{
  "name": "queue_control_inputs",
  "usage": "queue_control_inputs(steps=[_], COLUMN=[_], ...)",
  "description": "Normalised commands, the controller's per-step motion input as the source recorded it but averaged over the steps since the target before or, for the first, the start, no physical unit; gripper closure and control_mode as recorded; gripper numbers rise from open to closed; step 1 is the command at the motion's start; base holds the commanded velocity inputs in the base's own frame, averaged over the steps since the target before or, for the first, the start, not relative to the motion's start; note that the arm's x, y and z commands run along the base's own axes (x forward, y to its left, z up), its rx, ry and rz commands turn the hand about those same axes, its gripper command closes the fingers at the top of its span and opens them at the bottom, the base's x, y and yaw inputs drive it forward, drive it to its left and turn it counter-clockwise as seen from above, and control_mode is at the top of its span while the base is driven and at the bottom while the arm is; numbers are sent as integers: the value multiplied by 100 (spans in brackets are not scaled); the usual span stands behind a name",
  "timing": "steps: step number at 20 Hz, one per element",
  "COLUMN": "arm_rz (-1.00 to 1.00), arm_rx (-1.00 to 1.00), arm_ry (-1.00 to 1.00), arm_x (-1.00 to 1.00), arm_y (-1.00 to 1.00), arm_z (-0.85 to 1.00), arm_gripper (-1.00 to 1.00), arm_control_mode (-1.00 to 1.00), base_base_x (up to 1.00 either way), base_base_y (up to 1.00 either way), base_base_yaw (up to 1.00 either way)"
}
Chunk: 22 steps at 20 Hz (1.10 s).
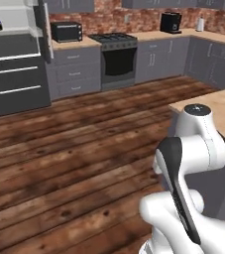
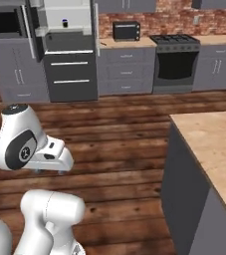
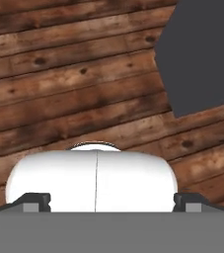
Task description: Retrieve the butter from the fridge and place it on a plate on the dining table. Then retrieve the butter knife by the fridge and place it near the plate.
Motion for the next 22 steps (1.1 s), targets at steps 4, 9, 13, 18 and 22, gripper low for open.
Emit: queue_control_inputs(steps=[4,9,13,18,22], arm_rz=[0,0,0,0,0], arm_rx=[0,0,0,0,0], arm_ry=[0,0,0,0,0], arm_x=[0,0,0,0,0], arm_y=[0,0,0,0,0], arm_z=[0,0,0,0,0], arm_gripper=[-100,-100,-100,-100,-100], arm_control_mode=[100,100,100,100,100], base_base_x=[96,99,100,100,100], base_base_y=[59,60,65,65,69], base_base_yaw=[-22,-23,-25,-26,-27])
